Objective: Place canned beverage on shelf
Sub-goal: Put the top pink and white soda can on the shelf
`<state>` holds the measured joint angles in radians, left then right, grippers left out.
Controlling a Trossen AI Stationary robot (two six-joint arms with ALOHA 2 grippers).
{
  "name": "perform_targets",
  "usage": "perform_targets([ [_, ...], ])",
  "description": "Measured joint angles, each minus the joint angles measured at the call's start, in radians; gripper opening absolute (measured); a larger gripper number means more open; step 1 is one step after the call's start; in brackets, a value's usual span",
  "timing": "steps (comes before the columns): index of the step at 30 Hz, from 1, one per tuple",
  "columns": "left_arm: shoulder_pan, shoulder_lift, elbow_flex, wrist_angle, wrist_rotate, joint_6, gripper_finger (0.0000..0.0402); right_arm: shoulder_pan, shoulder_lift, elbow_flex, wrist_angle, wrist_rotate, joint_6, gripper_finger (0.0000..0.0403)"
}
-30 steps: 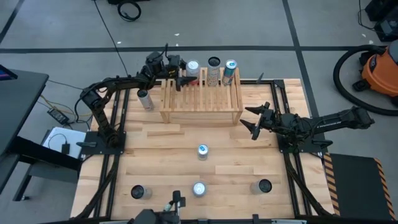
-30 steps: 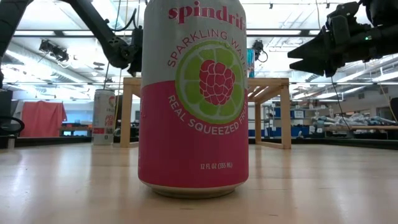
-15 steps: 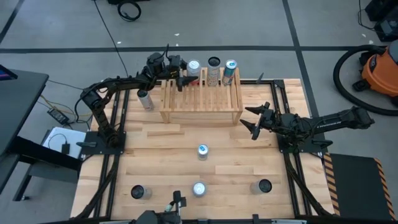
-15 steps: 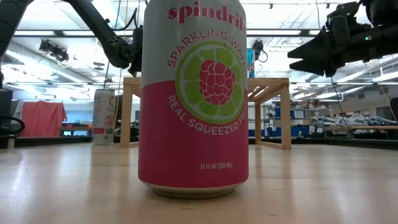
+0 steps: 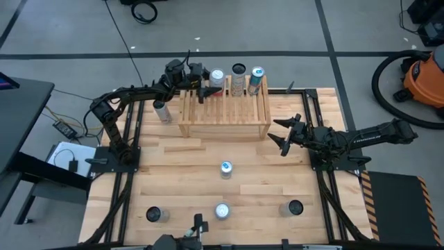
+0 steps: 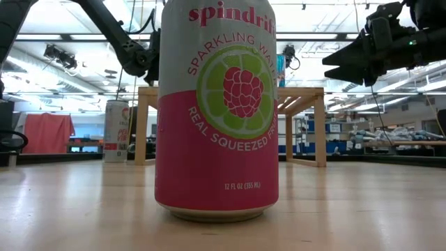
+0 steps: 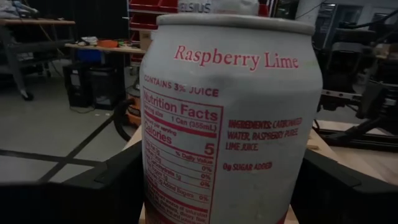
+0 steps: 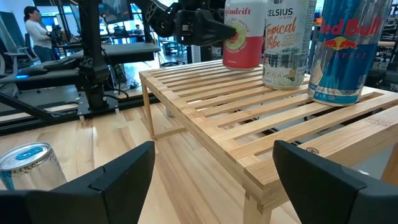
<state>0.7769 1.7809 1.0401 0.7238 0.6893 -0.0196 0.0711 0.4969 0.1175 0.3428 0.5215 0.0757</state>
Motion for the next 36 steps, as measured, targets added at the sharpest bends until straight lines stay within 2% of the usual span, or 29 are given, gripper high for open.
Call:
perform_targets([
  [4, 0.001, 0.0, 0.0, -0.004, 0.029, -0.002, 0.0315, 0.0, 0.0, 0.0, 0.0, 0.0, 0.0, 0.0336],
  [36, 0.012, 0.001, 0.0, -0.061, 0.056, 0.002, 0.0316, 0.0, 0.0, 0.0, 0.0, 0.0, 0.0, 0.0336],
])
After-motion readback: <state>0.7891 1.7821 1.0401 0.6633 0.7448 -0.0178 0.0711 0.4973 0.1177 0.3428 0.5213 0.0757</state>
